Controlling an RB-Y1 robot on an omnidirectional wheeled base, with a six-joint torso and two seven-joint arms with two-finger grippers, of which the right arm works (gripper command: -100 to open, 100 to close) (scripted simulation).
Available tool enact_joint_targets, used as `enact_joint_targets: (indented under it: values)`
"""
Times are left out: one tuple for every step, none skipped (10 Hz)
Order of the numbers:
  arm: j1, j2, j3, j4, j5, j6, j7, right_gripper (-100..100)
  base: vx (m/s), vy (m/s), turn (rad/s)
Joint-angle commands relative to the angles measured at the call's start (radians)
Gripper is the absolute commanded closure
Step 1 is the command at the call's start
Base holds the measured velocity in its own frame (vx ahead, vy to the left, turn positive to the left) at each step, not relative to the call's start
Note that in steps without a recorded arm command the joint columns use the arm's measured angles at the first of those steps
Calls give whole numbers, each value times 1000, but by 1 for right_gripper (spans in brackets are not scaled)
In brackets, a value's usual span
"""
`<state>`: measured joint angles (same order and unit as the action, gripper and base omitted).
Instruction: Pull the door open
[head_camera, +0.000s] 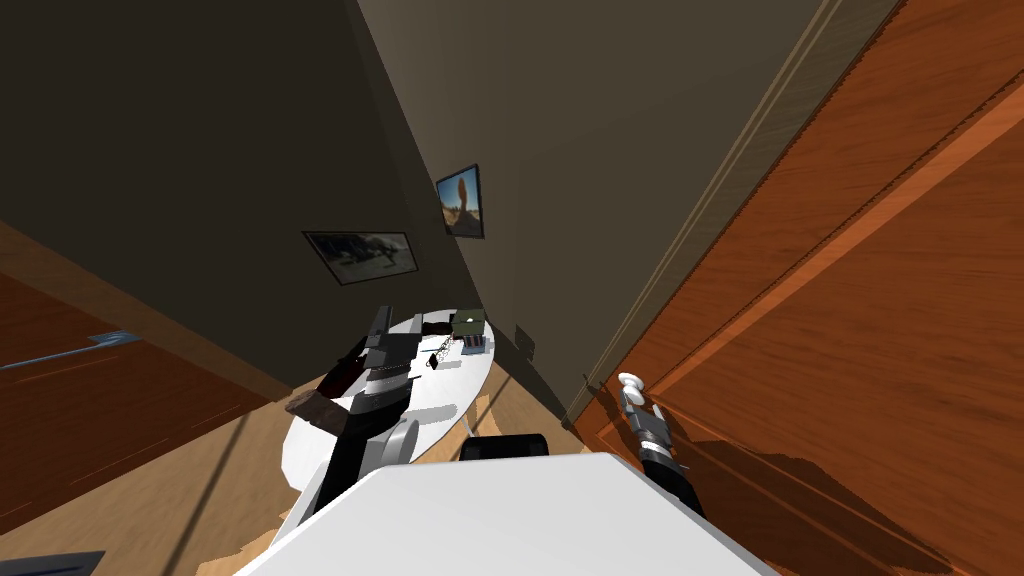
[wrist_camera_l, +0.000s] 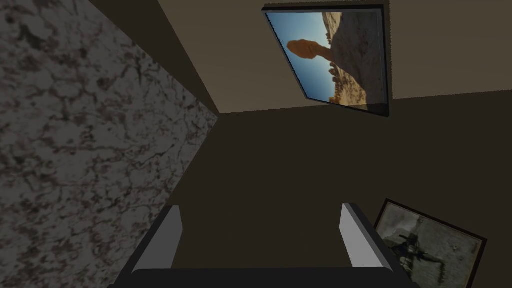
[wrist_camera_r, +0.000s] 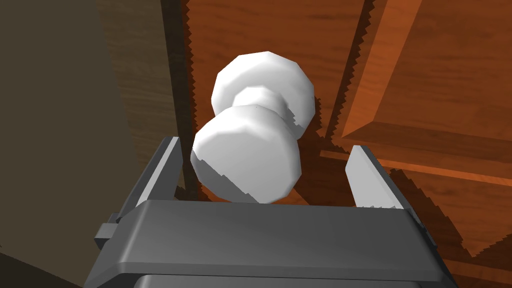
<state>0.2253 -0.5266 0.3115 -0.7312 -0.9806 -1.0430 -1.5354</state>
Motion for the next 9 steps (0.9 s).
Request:
enact_joint_targets:
  values:
    - [0,0,0,0,0,0,0,-100,0,0,0]
    - [0,0,0,0,0,0,0,-100,3,-4,13]
    - [0,0,0,0,0,0,0,-100,9,-13,37]
    - [0,0,0,0,0,0,0,-100,-4,5,-15]
    - [-15,-6,13,22,26,-5,-29,-100,-13,19,-54]
    - [-17,-7,15,25,30,-5,-33,-100,-7,10,-27]
    - [-17,-7,15,25,30,-5,-33,-100,0,0,0]
    - [-17,-7,15,25,30,-5,-33,-100,0,0,0]
    - [-17,-7,15,25,30,-5,-33,-100,0,0,0]
